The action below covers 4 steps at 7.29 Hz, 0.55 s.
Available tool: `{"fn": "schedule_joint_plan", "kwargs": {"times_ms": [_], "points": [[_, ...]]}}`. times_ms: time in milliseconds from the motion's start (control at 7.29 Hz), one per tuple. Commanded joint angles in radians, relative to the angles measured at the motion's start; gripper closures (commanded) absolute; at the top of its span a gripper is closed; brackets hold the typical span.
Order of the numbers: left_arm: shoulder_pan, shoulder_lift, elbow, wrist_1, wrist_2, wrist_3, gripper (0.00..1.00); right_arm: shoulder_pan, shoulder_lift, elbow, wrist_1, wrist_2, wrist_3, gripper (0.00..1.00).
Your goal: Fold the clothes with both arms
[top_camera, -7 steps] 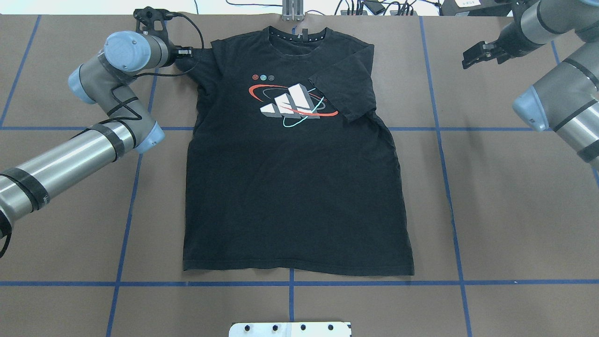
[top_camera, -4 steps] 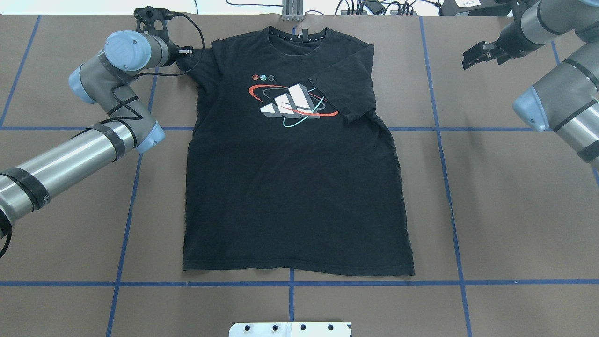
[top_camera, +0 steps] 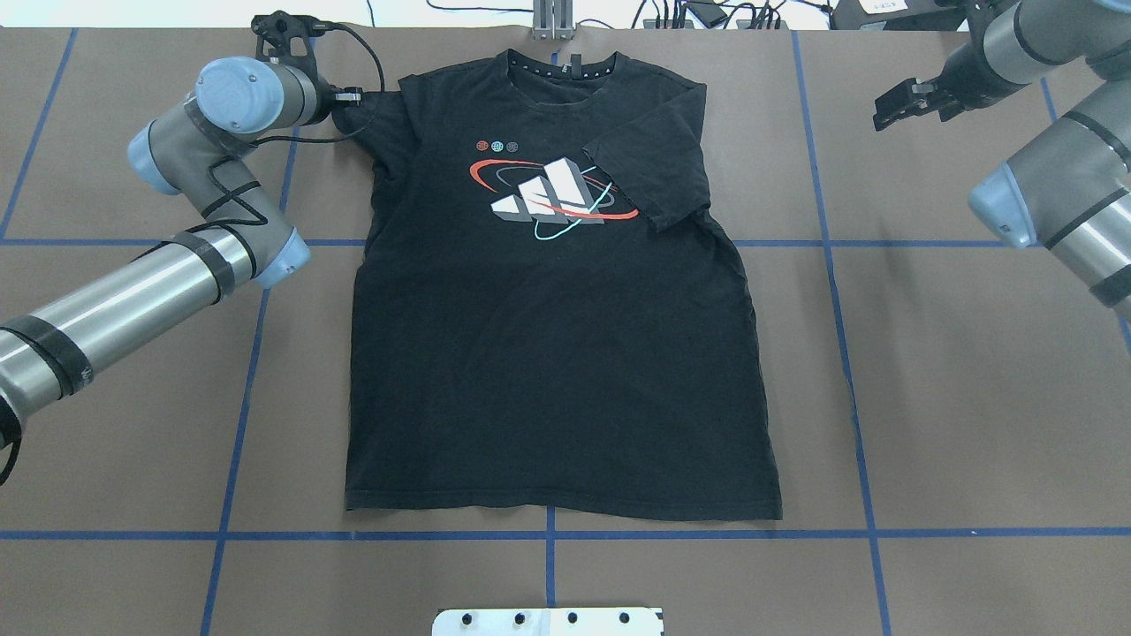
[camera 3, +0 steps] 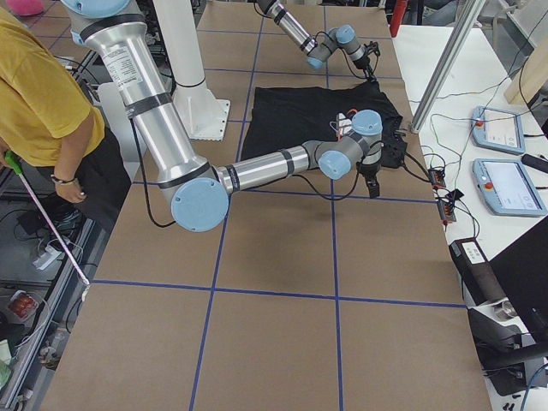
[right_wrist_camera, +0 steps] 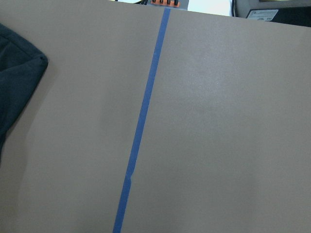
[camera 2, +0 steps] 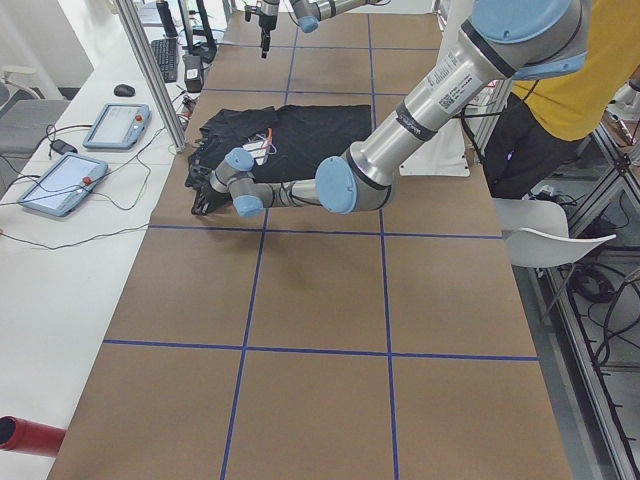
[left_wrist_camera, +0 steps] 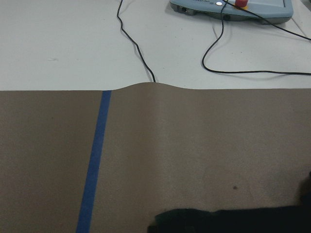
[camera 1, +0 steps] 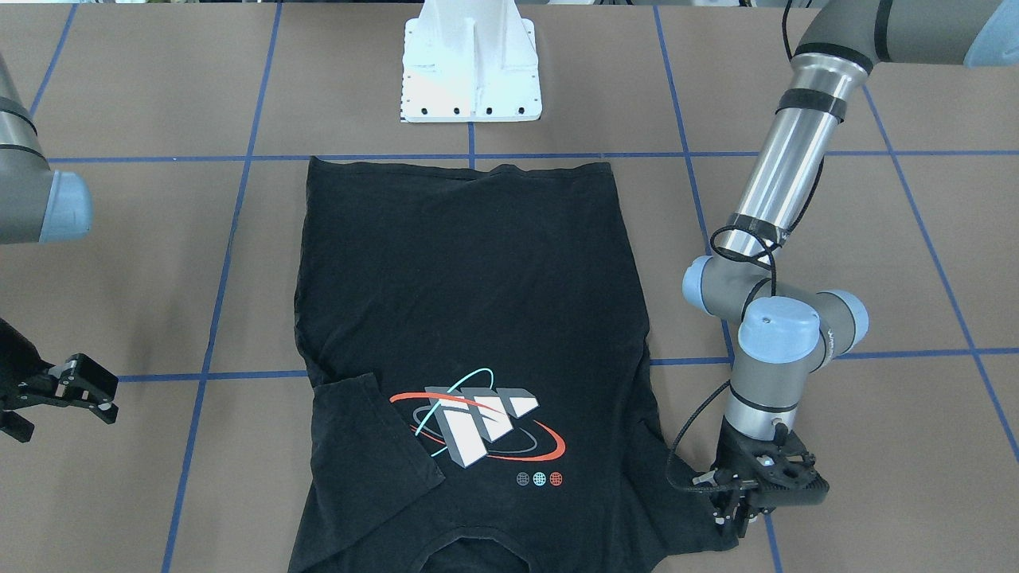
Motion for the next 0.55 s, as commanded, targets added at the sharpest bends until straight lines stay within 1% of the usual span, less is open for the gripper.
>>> {"fn": "schedule_joint_plan", "kwargs": {"times_ms": [0,137,412], "points": [[-0.002,0.000,-0.004,-0.003,0.000,-0.001,1.00,0.000,0.000,0.002,0.000,0.000,0.000,0.00],[-0.002,0.000,-0.015,-0.003,-0.002,-0.001,1.00,0.000,-0.002,0.002,0.000,0.000,0.000,0.00],[-0.003,0.011,-0.139,0.006,-0.002,-0.015,1.00,0.000,-0.002,0.006,0.000,0.001,0.003,0.00]]}}
